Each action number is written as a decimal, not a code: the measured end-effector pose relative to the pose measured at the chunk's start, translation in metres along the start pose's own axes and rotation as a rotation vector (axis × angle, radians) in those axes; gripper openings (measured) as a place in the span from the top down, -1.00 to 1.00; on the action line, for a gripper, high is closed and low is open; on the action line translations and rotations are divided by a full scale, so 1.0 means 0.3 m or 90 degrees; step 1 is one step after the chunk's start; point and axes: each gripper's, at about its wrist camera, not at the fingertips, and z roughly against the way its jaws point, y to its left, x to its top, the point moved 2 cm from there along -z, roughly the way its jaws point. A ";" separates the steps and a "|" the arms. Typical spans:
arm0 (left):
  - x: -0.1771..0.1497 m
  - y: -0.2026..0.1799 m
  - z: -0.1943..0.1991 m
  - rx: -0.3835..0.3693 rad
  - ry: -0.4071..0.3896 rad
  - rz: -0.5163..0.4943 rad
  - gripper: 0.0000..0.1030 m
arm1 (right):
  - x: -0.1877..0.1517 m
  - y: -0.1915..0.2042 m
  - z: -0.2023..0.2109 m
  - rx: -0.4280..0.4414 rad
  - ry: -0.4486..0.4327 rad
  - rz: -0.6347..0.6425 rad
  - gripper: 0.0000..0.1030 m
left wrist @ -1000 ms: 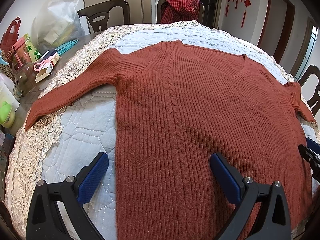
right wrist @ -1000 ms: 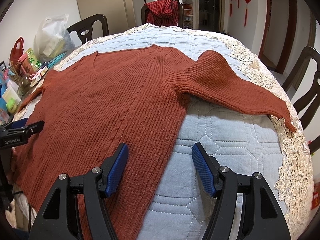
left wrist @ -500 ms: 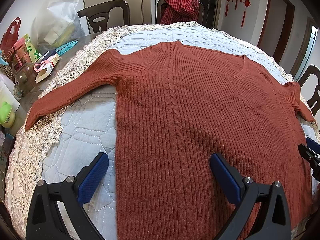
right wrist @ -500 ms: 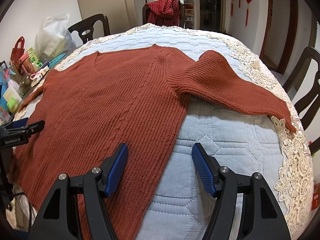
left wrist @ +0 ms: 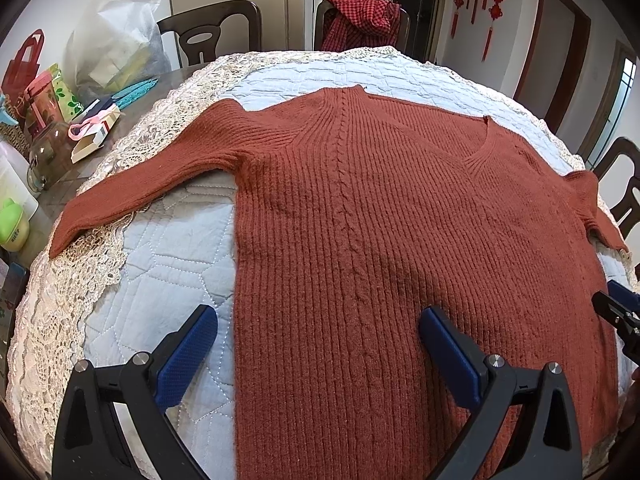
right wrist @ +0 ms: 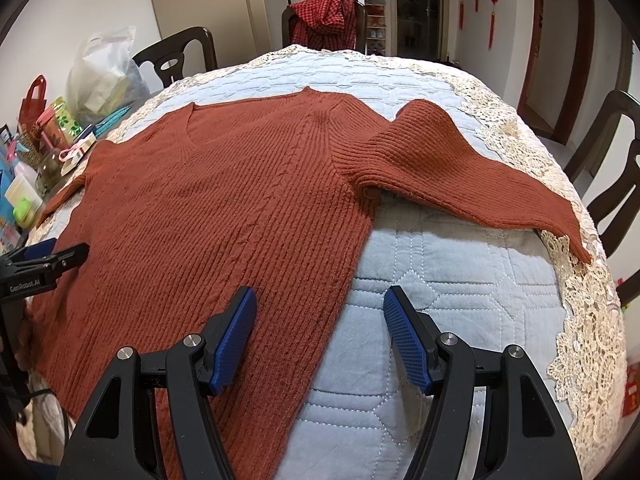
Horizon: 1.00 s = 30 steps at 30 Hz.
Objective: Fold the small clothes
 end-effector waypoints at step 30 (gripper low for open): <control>0.097 0.631 -0.059 -0.011 -0.066 0.332 -0.13 | 0.156 0.220 -0.069 0.068 -0.007 0.072 -0.29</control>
